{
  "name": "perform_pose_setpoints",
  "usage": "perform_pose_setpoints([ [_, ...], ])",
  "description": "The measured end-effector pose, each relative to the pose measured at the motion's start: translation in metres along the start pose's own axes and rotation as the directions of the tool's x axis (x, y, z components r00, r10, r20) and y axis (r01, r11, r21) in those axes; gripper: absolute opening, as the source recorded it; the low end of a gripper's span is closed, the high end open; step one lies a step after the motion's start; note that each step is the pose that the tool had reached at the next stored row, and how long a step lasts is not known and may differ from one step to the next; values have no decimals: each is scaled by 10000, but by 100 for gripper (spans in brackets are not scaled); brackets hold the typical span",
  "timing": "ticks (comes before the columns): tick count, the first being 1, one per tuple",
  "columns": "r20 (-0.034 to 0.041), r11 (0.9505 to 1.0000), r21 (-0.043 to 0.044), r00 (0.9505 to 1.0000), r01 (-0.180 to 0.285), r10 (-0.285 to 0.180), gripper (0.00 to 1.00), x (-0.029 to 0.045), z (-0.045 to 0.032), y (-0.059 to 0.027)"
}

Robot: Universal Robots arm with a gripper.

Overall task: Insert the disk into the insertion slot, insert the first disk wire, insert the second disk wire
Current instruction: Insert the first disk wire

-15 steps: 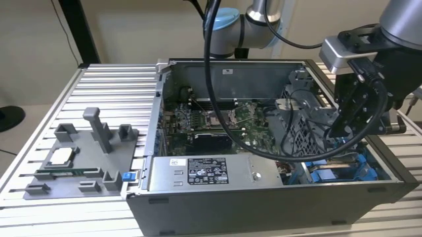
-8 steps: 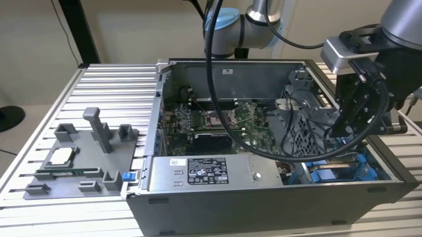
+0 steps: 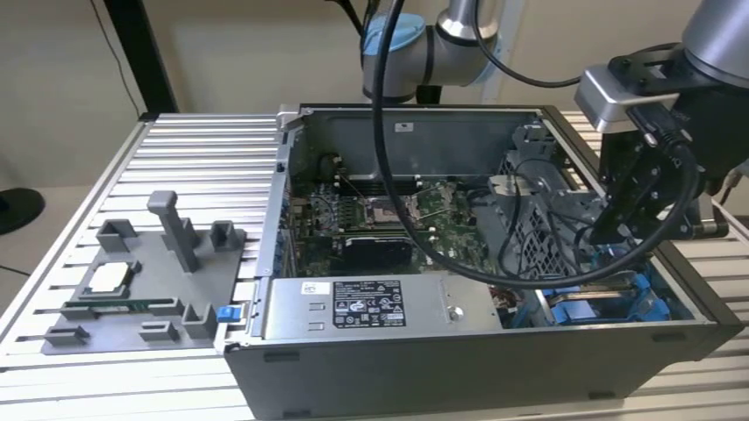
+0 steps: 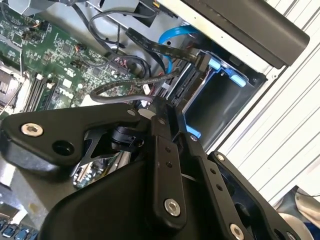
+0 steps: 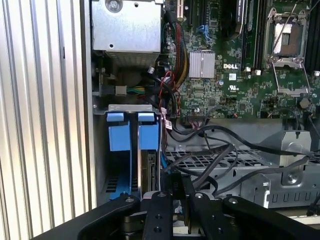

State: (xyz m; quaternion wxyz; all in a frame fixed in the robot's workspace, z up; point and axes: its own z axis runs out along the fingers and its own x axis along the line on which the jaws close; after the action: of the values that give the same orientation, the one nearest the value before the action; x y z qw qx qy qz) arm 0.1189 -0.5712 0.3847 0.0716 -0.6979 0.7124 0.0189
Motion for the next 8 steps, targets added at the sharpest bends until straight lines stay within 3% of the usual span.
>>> perform_pose_setpoints([
  [8, -2, 10000, -10, 10000, 0, 0, 0, 3, 9, -56],
])
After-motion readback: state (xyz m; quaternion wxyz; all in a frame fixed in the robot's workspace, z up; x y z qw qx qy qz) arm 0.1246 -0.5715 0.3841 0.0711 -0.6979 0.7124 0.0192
